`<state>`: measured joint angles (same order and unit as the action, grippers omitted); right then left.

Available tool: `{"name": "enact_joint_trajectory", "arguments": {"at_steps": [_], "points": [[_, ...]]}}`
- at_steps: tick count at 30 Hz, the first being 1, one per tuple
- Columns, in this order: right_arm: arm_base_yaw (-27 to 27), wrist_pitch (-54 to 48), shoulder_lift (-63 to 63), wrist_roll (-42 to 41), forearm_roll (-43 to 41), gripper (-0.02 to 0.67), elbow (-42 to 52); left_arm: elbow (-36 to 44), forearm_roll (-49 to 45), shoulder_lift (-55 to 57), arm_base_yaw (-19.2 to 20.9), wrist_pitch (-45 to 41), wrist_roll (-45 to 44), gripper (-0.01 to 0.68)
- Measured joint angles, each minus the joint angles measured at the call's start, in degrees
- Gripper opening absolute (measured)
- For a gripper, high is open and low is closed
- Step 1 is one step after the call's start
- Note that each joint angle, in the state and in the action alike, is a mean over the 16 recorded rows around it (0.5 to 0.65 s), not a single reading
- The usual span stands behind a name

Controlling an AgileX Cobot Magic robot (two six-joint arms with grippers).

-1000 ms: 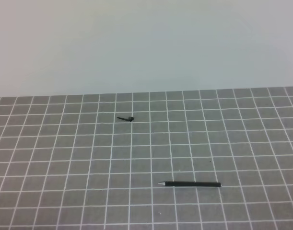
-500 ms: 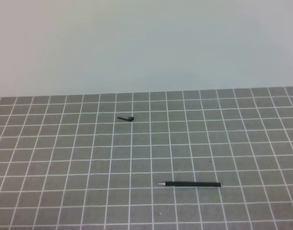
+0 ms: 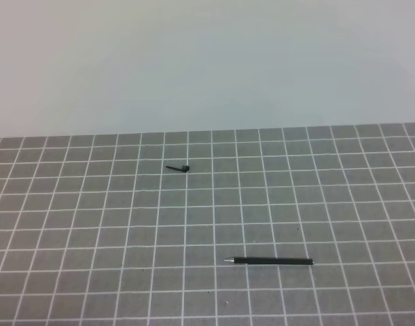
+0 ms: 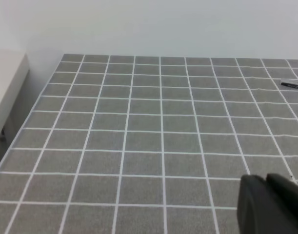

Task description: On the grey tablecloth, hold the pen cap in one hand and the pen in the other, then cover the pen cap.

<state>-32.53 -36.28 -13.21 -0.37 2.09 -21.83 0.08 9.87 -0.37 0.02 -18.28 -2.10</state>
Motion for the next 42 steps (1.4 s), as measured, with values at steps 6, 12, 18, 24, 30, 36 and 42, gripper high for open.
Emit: {"name": "enact_joint_trajectory", "arguments": {"at_steps": [6, 12, 18, 24, 30, 36, 42], "points": [[1.46, 2.62, 1.86, -0.04, -0.69, 0.005, 0.42, 0.0, 0.02, 0.0, 0.0, 0.0, 0.04, -0.003], [7.54, 10.25, 4.99, -0.1, -1.6, 0.005, 3.87, 0.0, 0.03, 0.0, 0.0, 0.0, 0.08, -0.003], [17.24, 19.62, 9.01, -0.15, -2.31, 0.005, 10.89, 0.0, 0.04, 0.0, 0.0, 0.0, 0.08, -0.003], [25.66, 23.82, 11.74, -0.06, -2.46, 0.004, 17.93, 0.0, 0.04, -0.04, 0.0, 0.0, 0.08, -0.003], [29.52, 22.46, 13.18, -0.62, -2.82, 0.004, 21.24, 0.0, 0.04, -0.04, 0.0, 0.0, 0.08, -0.003], [30.34, 20.0, 13.3, -1.59, -3.24, 0.004, 21.54, 0.0, 0.04, 0.0, 0.0, 0.0, 0.08, -0.003], [30.36, 19.25, 13.3, -2.52, -3.52, 0.003, 21.47, 0.0, 0.04, 0.0, 0.0, 0.0, 0.08, -0.003]]}}
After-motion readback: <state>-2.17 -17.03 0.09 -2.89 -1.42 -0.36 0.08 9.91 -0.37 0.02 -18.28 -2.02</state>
